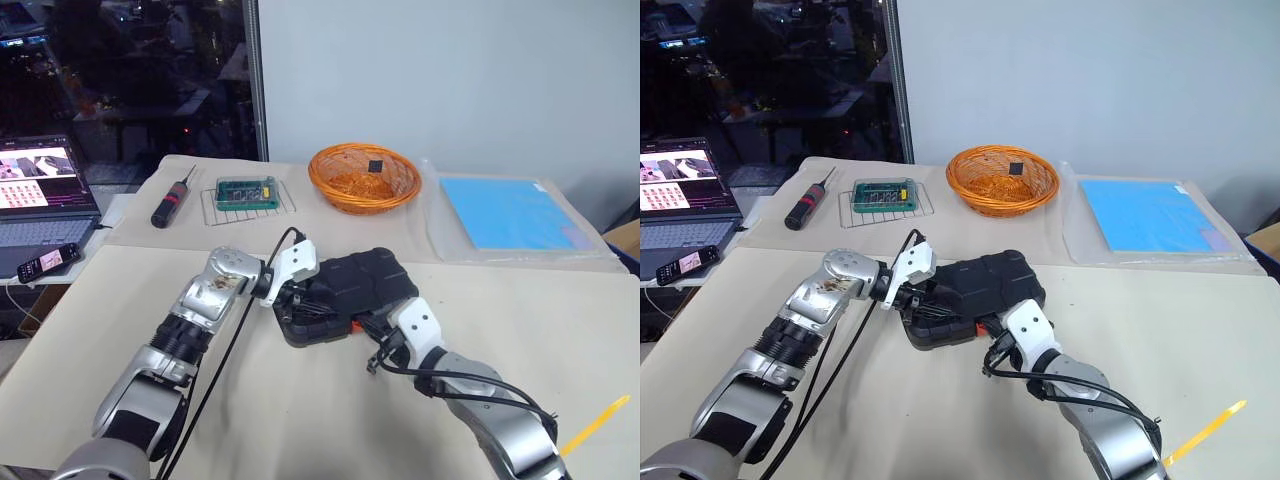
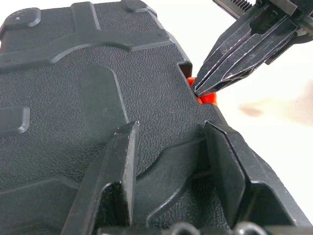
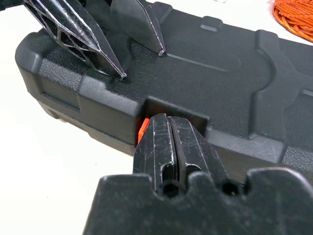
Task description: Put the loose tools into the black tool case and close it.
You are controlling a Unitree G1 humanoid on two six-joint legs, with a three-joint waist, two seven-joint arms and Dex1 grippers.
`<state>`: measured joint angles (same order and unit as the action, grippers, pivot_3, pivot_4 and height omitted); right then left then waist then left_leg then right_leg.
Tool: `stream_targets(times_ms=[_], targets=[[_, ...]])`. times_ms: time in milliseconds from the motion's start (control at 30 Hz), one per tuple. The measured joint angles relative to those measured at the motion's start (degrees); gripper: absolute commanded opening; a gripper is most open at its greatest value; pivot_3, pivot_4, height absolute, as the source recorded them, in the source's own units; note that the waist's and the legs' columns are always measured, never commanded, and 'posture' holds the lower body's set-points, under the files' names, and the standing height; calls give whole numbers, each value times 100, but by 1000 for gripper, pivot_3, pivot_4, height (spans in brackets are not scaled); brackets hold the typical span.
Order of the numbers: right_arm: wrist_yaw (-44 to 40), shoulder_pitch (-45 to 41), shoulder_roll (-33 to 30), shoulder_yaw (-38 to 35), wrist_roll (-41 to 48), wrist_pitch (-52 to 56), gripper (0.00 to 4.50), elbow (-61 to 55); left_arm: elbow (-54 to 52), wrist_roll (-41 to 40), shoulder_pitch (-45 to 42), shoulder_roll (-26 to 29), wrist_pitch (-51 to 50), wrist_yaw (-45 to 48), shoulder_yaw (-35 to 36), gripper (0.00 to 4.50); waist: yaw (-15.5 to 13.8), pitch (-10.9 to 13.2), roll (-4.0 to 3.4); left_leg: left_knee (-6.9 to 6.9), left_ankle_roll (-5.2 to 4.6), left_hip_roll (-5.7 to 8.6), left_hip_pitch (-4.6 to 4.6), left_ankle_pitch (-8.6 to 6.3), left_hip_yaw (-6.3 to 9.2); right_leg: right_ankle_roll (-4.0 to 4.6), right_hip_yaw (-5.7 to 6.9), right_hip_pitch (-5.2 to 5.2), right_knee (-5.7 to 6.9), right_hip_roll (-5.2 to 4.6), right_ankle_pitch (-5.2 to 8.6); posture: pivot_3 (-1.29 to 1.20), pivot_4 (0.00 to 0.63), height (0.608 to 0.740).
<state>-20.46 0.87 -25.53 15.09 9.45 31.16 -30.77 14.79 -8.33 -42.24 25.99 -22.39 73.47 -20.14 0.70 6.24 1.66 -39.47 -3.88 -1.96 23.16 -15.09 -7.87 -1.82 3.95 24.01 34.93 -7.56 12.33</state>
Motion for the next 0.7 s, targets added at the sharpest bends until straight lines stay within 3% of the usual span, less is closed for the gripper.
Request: stream_targets(times_ms=[167, 233, 333, 500, 700], targets=[[-108, 243, 216, -296, 84, -658, 42, 83, -360, -220, 351, -52, 113, -144, 334, 2246, -17, 13, -6, 10, 3, 0, 13, 0, 1, 1, 1, 12, -6, -28, -1, 0, 150, 740], [-299, 499, 165, -621, 331, -854, 42, -83, -599, -567, 643, -280, 35, -364, 710, 2246, -56, 62, -71, 16, 1, 14, 38, 1, -4, -5, 3, 32, -8, -51, -6, 0, 150, 740], [-787, 967, -249, -1322, 857, -904, 807, -460, -1135, -1070, 1084, -306, -207, -658, 1196, 2955, -122, 139, -73, 16, -52, 19, 87, 33, -11, -3, 17, 52, 1, -26, -49, 0, 150, 740], [-1663, 2116, -1166, -2956, 1843, -693, 2474, -1254, -2600, -2100, 2235, 340, -1291, -947, 2117, 4500, -114, 168, -59, 31, 4, 15, 109, 49, -14, -5, 37, 80, 3, 28, -20, 0, 150, 740], [-2897, 3394, -1525, -4668, 2366, -860, 4447, -1237, -3867, -2964, 3746, 1088, -1988, -1247, 3186, 4500, -170, 192, -53, 28, -49, 16, 94, -4, -12, -17, 48, 50, -14, 19, -4, 0, 150, 740]])
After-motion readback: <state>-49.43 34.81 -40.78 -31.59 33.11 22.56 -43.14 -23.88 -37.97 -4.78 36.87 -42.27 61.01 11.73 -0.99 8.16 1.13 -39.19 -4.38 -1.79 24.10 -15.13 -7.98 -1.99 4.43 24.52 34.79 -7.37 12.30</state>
